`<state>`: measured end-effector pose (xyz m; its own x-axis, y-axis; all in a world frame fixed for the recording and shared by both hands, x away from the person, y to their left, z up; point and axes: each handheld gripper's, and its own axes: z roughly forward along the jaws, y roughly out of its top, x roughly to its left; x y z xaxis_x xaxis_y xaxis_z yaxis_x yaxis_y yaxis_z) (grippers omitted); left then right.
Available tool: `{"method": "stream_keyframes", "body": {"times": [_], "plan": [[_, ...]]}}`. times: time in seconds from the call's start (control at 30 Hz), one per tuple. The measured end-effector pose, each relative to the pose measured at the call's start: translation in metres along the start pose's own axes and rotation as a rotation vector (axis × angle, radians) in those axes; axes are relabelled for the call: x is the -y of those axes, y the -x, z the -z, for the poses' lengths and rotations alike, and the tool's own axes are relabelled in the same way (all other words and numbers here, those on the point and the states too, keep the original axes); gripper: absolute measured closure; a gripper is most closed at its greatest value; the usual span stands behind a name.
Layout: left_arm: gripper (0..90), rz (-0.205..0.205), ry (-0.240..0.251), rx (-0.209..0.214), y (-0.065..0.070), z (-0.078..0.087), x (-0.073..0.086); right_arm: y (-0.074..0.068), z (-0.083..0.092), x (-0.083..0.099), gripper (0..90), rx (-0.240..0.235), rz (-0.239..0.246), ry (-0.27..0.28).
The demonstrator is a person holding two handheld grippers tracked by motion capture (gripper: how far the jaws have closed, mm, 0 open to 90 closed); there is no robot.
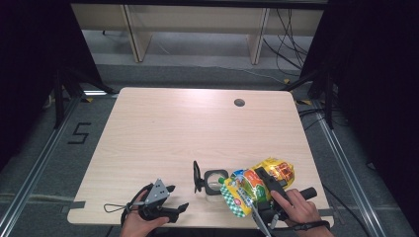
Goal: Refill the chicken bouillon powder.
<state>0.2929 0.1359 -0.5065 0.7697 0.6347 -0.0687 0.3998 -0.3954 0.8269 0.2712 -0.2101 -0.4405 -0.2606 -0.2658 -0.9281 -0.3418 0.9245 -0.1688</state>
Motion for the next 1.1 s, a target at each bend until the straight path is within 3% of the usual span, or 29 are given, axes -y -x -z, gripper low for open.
{"method": "stream_keyframes", "body": {"times": [0.03,0.07,0.1,0.13,0.17,0.2,0.23,0.27,0.3,0.37,0.43,0.47,0.57,0.7,0.77,0.8,0.9,1.0,1.03,1.1], "plan": [[24.4,0.038,0.004,-0.003,0.002,-0.001,0.0,0.001,-0.001,-0.001,46.5,0.004,0.028,0.009],[24.4,0.038,0.009,0.0,0.002,-0.002,0.0,-0.002,0.0,-0.001,46.5,-0.002,-0.004,-0.009],[24.3,0.043,0.018,-0.001,0.002,-0.002,0.001,0.0,-0.001,-0.002,46.5,0.016,0.03,0.007],[24.4,0.038,0.015,0.001,0.002,-0.002,0.001,0.001,-0.001,-0.003,46.5,0.024,0.043,0.011],[24.4,0.036,0.014,0.001,0.002,-0.002,0.001,-0.001,-0.001,-0.003,46.5,0.027,0.025,0.003],[24.4,0.016,0.0,-0.003,0.001,-0.001,0.001,0.001,-0.001,-0.004,46.5,0.028,0.051,0.002],[24.4,0.027,0.016,0.001,0.002,-0.002,0.0,-0.001,0.0,-0.005,47.1,0.032,0.041,-0.008],[24.3,0.027,0.007,-0.002,0.001,-0.002,0.001,0.0,-0.001,-0.006,47.2,0.047,0.074,-0.004],[24.4,0.015,-0.007,-0.008,0.001,0.0,0.001,0.0,-0.001,-0.007,47.2,0.039,0.085,-0.02],[24.4,0.016,0.0,-0.004,0.001,0.0,0.0,0.0,-0.002,-0.007,47.2,0.059,0.093,0.001],[24.4,0.035,0.002,-0.004,0.002,-0.001,0.001,0.0,-0.001,-0.008,47.3,0.053,0.09,0.0],[24.4,0.034,0.007,-0.008,0.002,-0.001,0.001,-0.004,0.0,-0.009,47.3,0.033,0.053,-0.036],[24.4,0.031,0.003,-0.003,0.002,0.0,0.001,-0.003,-0.002,-0.01,47.3,0.049,0.103,-0.032],[24.4,0.031,0.004,-0.004,0.002,-0.001,0.001,-0.004,-0.003,-0.011,47.3,0.057,0.094,-0.036],[24.4,0.037,0.015,-0.002,0.001,-0.002,0.001,-0.003,-0.004,-0.011,47.3,0.058,0.127,-0.029],[24.4,0.015,0.011,-0.001,0.0,-0.001,0.001,-0.005,-0.005,-0.012,47.3,0.061,0.097,-0.026],[24.4,0.034,0.005,-0.008,0.002,-0.001,0.001,-0.004,-0.006,-0.012,47.3,0.066,0.116,-0.029],[24.4,0.012,0.01,-0.003,0.0,-0.001,0.001,-0.004,-0.008,-0.012,47.3,0.062,0.133,-0.029],[24.4,0.037,0.013,-0.001,0.001,-0.001,0.002,-0.004,-0.008,-0.012,47.3,0.064,0.128,-0.025],[24.4,0.009,0.005,-0.005,0.0,0.0,0.0,-0.005,-0.008,-0.012,47.3,0.062,0.138,-0.03]]}}
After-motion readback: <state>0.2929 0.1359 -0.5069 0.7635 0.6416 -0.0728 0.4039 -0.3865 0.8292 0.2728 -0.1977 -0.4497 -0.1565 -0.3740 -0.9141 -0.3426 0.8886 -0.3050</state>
